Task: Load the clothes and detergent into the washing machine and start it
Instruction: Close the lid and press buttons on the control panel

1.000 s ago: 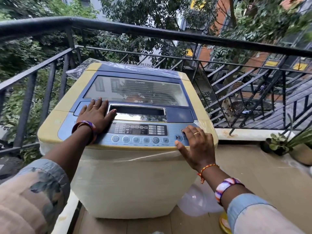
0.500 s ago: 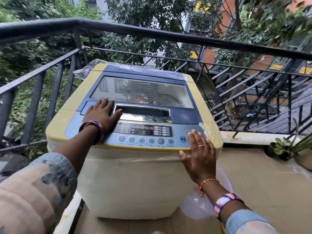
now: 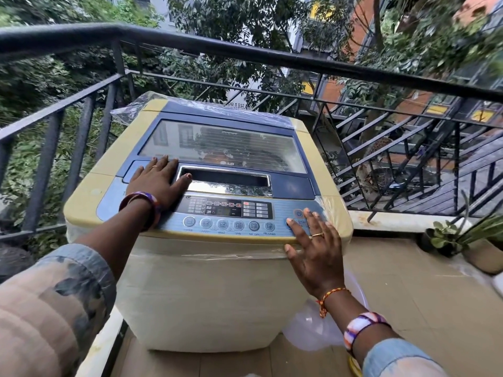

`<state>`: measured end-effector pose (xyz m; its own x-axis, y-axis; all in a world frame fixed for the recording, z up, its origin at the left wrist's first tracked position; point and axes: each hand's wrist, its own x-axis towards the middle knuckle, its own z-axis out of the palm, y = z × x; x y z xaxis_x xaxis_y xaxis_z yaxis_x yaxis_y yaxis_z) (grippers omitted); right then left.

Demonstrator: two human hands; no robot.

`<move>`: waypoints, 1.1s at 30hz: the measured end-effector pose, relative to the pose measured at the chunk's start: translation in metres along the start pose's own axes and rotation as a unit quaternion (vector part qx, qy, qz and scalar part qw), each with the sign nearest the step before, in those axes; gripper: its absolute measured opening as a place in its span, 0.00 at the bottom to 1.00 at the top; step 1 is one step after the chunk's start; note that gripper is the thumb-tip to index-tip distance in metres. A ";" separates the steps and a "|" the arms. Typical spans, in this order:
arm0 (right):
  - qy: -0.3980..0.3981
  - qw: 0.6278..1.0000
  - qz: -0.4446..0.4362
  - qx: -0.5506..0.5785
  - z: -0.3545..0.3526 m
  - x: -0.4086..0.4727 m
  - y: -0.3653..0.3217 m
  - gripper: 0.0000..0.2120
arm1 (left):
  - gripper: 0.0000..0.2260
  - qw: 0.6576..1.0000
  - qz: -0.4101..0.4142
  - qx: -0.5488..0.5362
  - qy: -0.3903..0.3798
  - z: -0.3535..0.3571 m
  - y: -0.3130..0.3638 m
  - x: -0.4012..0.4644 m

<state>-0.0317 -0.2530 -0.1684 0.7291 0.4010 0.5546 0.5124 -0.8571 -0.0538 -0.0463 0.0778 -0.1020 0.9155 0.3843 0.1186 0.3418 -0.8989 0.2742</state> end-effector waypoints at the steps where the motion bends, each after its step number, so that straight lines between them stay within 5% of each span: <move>1: 0.002 1.000 0.000 0.002 -0.001 0.001 0.000 0.22 | 0.29 1.000 0.001 0.000 0.001 0.000 0.000 0.000; 9: 0.030 0.999 0.003 0.024 -0.006 0.007 0.000 0.22 | 0.29 1.000 0.007 -0.002 0.003 0.002 0.004 0.007; 20: -0.039 0.999 0.021 -0.006 -0.009 -0.010 -0.005 0.24 | 0.29 1.000 0.010 0.003 -0.015 0.011 0.001 -0.005; 33: 0.011 0.999 0.018 -0.047 -0.003 -0.008 -0.008 0.24 | 0.29 1.000 0.006 0.006 0.009 0.001 0.004 0.001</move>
<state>-0.0434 -0.2501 -0.1694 0.7357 0.3631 0.5718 0.4404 -0.8978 0.0034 -0.0436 0.0740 -0.1015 0.9160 0.3764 0.1386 0.3330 -0.9063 0.2602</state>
